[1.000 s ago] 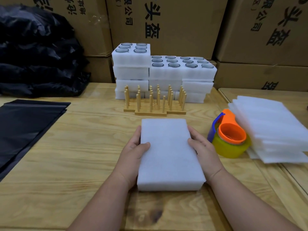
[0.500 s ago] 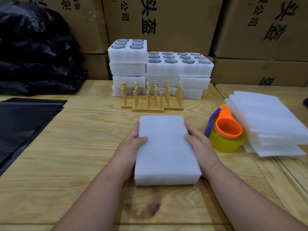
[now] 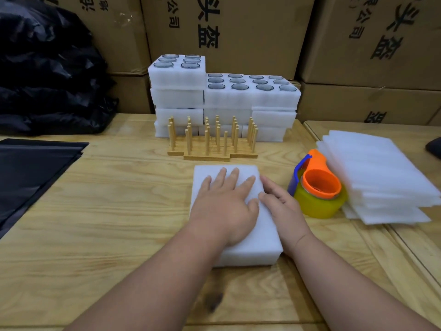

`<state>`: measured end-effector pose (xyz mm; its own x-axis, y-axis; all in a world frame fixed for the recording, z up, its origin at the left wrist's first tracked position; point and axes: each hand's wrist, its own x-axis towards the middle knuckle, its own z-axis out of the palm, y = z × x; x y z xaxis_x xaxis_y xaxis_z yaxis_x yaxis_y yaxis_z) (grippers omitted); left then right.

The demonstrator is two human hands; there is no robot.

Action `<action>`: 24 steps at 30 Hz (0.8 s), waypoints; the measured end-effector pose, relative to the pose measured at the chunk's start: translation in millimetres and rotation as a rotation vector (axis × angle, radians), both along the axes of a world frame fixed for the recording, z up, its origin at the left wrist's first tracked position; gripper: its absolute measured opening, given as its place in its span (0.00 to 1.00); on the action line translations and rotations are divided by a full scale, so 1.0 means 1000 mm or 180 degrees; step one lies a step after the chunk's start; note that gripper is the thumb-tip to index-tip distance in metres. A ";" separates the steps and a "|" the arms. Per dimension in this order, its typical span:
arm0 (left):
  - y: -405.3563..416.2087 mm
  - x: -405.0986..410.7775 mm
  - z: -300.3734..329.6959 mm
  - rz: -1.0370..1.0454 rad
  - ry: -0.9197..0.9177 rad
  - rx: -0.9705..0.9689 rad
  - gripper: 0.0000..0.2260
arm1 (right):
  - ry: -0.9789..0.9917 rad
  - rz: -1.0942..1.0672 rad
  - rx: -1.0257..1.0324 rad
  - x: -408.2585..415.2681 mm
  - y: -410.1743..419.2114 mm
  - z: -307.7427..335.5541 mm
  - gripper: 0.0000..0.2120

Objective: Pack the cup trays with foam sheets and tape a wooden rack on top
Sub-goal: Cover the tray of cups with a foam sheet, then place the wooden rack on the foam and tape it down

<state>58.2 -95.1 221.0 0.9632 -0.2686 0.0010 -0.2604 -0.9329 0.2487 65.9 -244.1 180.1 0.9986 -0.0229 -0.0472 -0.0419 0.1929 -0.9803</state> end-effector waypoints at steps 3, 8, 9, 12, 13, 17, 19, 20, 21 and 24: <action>0.000 0.002 -0.009 0.0075 -0.0052 0.0098 0.29 | -0.0012 -0.0002 -0.0020 -0.001 -0.002 -0.002 0.20; 0.000 0.005 -0.007 0.0052 0.0093 0.0118 0.29 | 0.0045 -0.0112 0.0125 0.005 -0.006 -0.009 0.18; 0.000 0.006 -0.005 0.0039 0.0173 0.0105 0.29 | 0.0094 -0.0174 0.0336 0.008 -0.006 -0.010 0.16; 0.004 0.013 0.005 0.0030 0.0286 -0.0201 0.30 | 0.0270 -0.0398 0.0961 0.019 -0.008 -0.012 0.12; 0.006 0.015 0.010 0.0046 0.0166 -0.0413 0.30 | 0.0297 -0.0438 0.1042 0.023 -0.009 -0.013 0.12; 0.022 0.041 0.036 0.0522 -0.0734 -0.1641 0.22 | 0.0351 -0.0459 0.1147 0.031 -0.009 -0.017 0.11; 0.036 0.066 0.046 0.0970 -0.0790 -0.2053 0.15 | 0.0333 -0.0499 0.1111 0.031 -0.007 -0.019 0.11; 0.043 0.079 0.048 0.1167 -0.0719 -0.2178 0.11 | 0.0320 -0.0513 0.1084 0.031 -0.006 -0.020 0.10; 0.050 0.091 0.048 0.1308 -0.0611 -0.2232 0.09 | 0.0311 -0.0521 0.1058 0.030 -0.006 -0.020 0.10; 0.065 0.121 0.040 0.1420 -0.0278 -0.2014 0.08 | 0.0327 -0.0540 0.1052 0.030 -0.005 -0.020 0.11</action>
